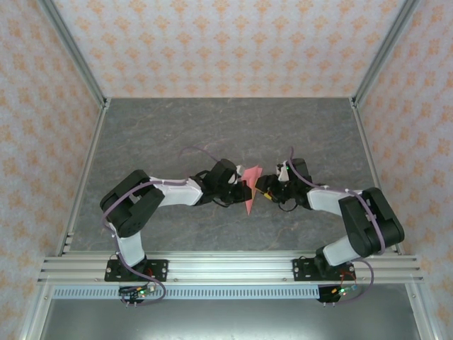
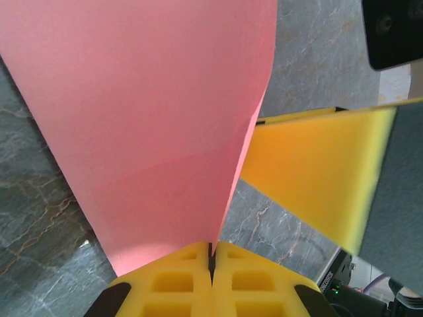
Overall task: Fold a paper plane with a square sheet of paper (fold left side to right side)
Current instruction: Fold the wing for the fifth time at the center of the table.
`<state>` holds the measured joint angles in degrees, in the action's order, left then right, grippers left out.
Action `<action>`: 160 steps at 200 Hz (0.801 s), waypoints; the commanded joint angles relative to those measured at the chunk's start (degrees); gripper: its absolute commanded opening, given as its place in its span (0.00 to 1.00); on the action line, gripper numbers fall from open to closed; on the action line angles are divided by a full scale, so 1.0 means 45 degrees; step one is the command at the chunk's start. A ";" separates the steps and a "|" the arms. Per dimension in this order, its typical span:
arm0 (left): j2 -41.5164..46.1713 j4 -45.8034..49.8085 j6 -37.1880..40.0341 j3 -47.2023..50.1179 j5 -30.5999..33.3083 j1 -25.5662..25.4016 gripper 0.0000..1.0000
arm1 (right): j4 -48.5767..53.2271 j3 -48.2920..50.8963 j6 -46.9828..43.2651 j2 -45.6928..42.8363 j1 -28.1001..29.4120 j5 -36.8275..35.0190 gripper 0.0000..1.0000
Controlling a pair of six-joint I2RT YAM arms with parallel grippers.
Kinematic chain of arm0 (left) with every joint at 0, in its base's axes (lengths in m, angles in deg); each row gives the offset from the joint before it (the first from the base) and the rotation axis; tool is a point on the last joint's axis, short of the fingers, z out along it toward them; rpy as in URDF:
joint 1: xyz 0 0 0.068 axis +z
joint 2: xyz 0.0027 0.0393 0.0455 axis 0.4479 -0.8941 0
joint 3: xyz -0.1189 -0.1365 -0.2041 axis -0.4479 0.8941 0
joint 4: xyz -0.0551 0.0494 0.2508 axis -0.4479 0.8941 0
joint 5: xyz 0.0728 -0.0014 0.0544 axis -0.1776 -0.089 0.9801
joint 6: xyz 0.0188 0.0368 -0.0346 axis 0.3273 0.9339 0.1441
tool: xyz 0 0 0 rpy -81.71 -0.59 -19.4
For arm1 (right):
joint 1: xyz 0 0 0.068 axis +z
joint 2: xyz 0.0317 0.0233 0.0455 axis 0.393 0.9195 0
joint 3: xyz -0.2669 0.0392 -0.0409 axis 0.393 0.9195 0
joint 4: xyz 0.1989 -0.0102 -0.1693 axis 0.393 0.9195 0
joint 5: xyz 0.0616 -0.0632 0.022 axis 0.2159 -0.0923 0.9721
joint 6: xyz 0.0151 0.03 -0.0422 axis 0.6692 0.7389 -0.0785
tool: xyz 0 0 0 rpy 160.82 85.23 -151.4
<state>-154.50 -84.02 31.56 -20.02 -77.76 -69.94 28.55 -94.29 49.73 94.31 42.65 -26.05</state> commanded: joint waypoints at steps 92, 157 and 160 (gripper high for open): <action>0.0474 -0.1087 -0.0697 0.0693 -0.0115 0.0254 0.00 | -0.0882 -0.1106 0.0280 0.1267 0.0365 -0.0208 0.46; 0.0361 -0.0933 -0.0678 0.0650 -0.0063 0.0259 0.03 | 0.0078 -0.1633 0.0141 0.1949 0.0577 -0.0582 0.46; 0.0354 -0.0900 -0.0678 0.0650 -0.0053 0.0255 0.04 | 0.0106 -0.1643 0.0126 0.1957 0.0583 -0.0596 0.46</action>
<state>-154.50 -87.12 28.66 -17.33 -77.82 -69.20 26.72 -99.71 51.09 101.81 44.68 -26.88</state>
